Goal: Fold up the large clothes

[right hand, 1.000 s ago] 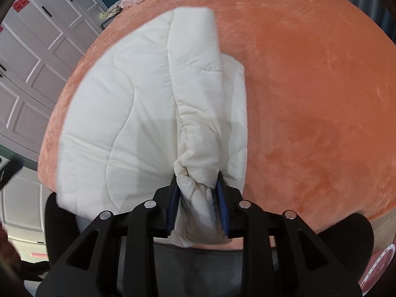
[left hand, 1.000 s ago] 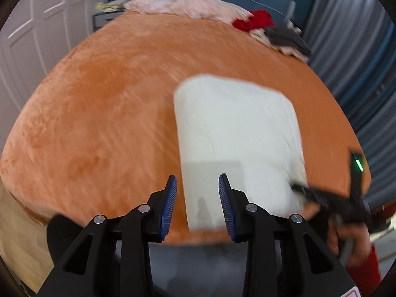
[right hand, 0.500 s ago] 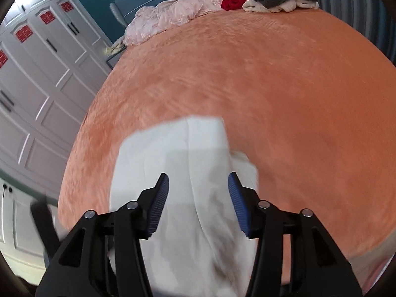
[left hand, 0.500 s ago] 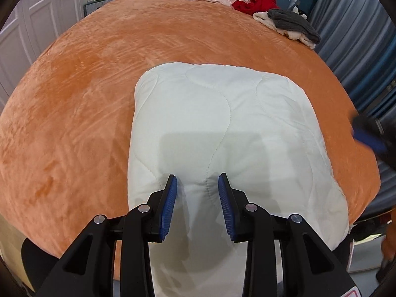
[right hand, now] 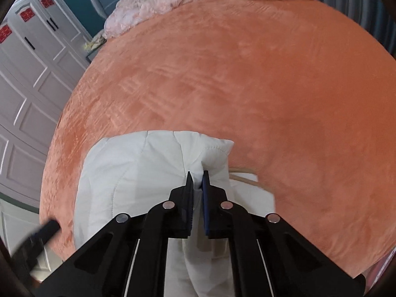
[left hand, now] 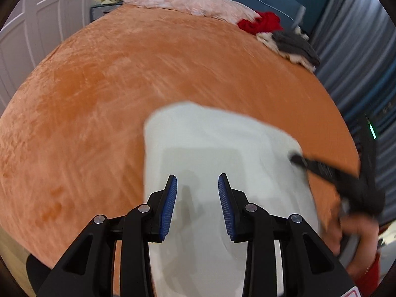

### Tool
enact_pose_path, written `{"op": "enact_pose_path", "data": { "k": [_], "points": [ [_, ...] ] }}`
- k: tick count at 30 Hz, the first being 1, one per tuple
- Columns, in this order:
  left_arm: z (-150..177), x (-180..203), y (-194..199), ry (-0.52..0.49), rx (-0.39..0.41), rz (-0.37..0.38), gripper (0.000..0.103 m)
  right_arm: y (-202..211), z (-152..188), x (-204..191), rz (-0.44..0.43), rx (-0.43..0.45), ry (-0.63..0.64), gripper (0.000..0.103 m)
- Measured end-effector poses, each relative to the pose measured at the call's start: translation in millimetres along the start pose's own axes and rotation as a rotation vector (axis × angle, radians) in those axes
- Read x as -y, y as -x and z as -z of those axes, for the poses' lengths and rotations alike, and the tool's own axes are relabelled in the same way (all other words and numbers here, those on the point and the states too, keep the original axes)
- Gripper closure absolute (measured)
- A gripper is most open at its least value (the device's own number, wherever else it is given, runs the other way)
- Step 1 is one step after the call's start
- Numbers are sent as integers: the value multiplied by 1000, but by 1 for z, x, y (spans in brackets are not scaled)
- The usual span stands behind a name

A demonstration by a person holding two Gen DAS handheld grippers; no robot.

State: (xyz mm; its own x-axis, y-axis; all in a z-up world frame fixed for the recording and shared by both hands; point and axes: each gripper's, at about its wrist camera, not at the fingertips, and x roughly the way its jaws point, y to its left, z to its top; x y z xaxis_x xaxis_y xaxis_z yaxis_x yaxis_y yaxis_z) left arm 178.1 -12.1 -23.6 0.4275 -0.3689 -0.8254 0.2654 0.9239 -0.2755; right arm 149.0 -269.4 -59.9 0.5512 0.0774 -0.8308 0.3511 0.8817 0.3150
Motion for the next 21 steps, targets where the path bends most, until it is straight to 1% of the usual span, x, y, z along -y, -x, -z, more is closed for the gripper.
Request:
{"op": "enact_pose_path", "data": {
  "k": [2, 4, 7, 8, 11, 14, 18, 21],
  "points": [
    [-16, -6, -12, 34, -11, 4, 71, 1, 3, 6, 8, 5, -5, 98],
    [-25, -9, -27, 55, -35, 8, 71, -2, 9, 13, 23, -5, -7, 98],
    [-28, -5, -58, 90, -88, 2, 71, -10, 14, 19, 29, -23, -21, 98],
    [-26, -3, -63, 93, -90, -8, 71, -14, 15, 22, 35, -32, -24, 98],
    [-21, 10, -77, 44, -61, -78, 71, -24, 17, 24, 43, -48, -19, 97],
    [-16, 16, -91, 15, -68, -115, 71, -34, 20, 26, 49, -59, -9, 95],
    [-14, 13, -106, 16, -78, -123, 71, -45, 23, 22, 69, -56, 21, 94],
    [-11, 14, -114, 4, -72, -144, 71, -50, 26, 14, 108, -40, 75, 94]
  ]
}}
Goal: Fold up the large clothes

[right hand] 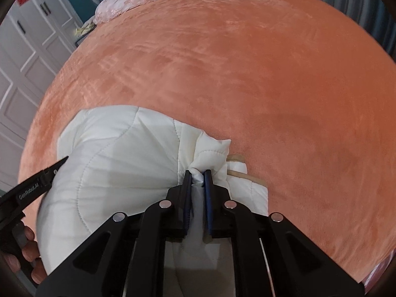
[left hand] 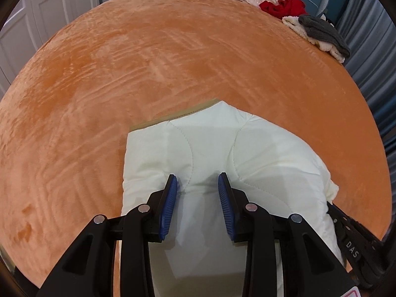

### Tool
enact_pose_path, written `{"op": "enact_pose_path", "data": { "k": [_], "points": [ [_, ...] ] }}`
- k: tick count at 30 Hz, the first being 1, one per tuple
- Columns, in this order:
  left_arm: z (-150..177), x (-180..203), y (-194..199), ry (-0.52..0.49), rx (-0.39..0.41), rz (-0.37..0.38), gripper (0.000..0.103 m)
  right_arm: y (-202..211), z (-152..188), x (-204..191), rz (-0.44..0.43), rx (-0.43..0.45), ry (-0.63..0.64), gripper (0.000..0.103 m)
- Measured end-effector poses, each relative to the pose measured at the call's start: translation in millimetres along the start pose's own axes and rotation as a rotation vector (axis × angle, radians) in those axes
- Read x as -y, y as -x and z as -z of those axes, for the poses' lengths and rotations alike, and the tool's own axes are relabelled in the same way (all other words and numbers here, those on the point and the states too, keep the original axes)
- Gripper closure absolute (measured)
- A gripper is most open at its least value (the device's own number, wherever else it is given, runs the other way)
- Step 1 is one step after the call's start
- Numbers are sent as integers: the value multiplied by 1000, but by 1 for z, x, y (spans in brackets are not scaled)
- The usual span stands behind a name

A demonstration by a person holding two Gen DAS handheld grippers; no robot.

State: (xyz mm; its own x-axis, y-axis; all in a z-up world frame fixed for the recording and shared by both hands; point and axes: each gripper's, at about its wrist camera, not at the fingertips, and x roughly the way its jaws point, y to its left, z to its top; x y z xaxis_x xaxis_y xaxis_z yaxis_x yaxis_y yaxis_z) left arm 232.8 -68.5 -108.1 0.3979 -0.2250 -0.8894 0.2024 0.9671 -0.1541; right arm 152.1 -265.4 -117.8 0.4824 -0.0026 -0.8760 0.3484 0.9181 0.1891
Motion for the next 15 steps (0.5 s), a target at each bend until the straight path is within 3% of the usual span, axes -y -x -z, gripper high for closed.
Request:
{"op": "enact_pose_path", "data": {
  "k": [5, 15],
  "points": [
    [4, 7, -7, -34, 25, -46, 71, -3, 4, -5, 32, 28, 41, 94],
    [7, 12, -18, -53, 50, -98, 71, -10, 7, -2, 11, 51, 36, 93]
  ]
}}
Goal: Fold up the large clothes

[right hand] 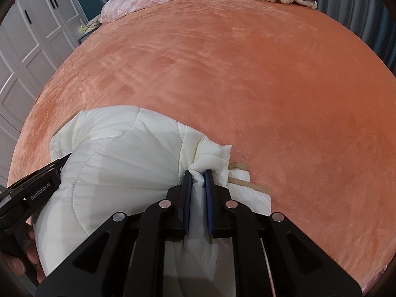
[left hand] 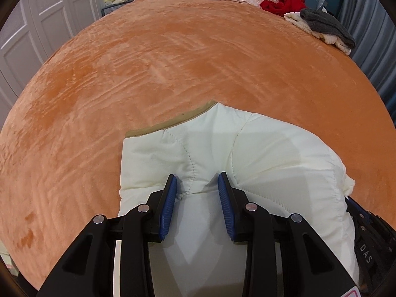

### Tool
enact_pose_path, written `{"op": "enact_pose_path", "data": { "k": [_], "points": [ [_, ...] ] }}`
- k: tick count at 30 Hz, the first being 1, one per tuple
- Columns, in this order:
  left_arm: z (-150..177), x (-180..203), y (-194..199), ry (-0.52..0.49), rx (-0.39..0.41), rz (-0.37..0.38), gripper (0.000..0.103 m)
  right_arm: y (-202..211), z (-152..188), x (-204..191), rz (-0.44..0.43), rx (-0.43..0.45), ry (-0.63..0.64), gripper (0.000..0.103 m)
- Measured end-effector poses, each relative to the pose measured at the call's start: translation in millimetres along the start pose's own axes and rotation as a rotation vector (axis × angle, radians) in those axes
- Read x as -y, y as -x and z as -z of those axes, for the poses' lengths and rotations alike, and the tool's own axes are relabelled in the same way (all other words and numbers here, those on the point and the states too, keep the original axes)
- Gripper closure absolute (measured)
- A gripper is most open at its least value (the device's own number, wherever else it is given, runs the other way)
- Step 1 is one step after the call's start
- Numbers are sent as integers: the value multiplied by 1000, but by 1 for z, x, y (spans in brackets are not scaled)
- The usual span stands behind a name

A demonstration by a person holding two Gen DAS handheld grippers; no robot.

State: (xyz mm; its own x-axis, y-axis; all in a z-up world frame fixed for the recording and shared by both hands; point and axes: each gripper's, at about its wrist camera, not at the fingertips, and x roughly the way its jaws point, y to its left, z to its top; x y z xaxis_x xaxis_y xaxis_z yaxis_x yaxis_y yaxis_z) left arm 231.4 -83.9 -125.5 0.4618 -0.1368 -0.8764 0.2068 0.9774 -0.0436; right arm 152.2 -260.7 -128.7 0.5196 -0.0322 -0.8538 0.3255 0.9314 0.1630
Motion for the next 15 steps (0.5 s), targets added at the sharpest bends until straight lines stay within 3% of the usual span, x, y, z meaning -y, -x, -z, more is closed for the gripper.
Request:
{"op": "enact_pose_path", "data": {
  "k": [15],
  "points": [
    [1, 1, -4, -2, 25, -36, 69, -1, 1, 1, -13, 31, -6, 93]
  ]
}}
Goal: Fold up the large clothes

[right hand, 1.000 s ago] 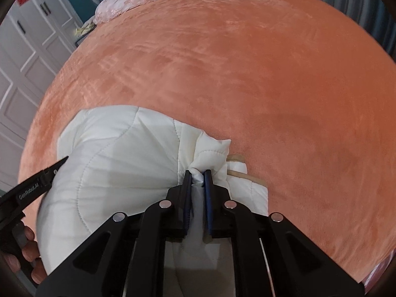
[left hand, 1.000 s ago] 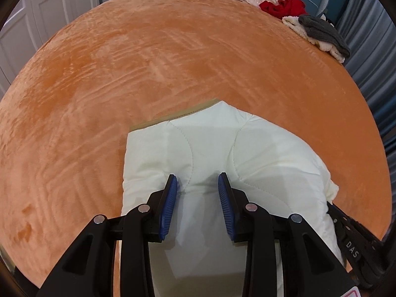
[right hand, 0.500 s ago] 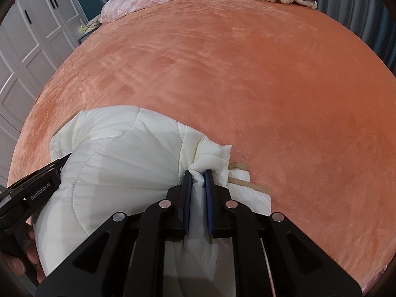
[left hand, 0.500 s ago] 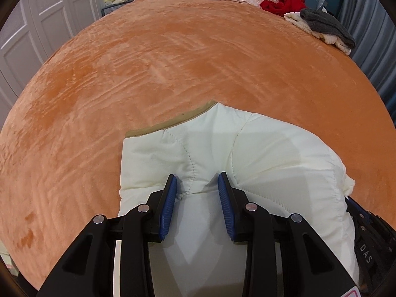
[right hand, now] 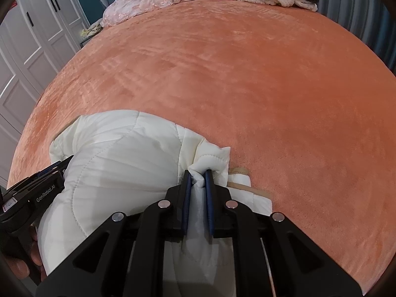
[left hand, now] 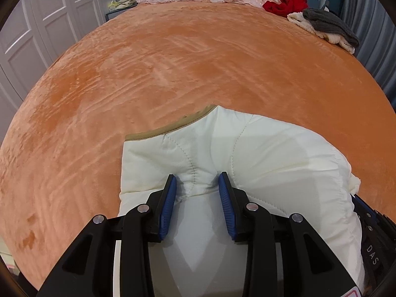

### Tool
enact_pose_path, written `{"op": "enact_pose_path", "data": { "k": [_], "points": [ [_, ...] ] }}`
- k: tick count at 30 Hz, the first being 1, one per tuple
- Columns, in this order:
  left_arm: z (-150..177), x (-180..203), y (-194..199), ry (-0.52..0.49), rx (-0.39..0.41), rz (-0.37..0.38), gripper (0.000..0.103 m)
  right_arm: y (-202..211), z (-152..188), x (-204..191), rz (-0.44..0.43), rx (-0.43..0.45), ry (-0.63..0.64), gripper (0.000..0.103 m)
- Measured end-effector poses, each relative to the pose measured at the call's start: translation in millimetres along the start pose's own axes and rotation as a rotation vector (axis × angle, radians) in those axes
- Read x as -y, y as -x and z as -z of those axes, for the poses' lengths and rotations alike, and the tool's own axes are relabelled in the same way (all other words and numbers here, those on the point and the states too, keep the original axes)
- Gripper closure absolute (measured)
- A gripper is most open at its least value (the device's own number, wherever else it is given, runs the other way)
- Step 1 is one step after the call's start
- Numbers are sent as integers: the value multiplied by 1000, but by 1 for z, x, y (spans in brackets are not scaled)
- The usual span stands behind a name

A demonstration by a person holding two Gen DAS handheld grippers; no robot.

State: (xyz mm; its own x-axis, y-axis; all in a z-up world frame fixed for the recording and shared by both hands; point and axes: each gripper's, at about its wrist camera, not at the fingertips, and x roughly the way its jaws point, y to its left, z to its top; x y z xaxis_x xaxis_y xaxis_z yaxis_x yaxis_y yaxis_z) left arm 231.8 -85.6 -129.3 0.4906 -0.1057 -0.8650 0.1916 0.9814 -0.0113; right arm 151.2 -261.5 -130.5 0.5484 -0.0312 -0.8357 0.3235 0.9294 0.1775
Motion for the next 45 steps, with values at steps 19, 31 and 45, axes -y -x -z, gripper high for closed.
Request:
{"op": "enact_pose_path", "data": {
  "k": [19, 31, 45],
  "points": [
    [102, -88, 105, 228, -166, 398, 34, 110, 81, 63, -286, -125, -230, 37],
    [120, -103, 73, 385, -203, 495, 5, 64, 109, 72, -435, -198, -411, 10],
    [92, -68, 107, 175, -115, 523, 29, 93, 88, 50, -493, -103, -342, 69]
  ]
}}
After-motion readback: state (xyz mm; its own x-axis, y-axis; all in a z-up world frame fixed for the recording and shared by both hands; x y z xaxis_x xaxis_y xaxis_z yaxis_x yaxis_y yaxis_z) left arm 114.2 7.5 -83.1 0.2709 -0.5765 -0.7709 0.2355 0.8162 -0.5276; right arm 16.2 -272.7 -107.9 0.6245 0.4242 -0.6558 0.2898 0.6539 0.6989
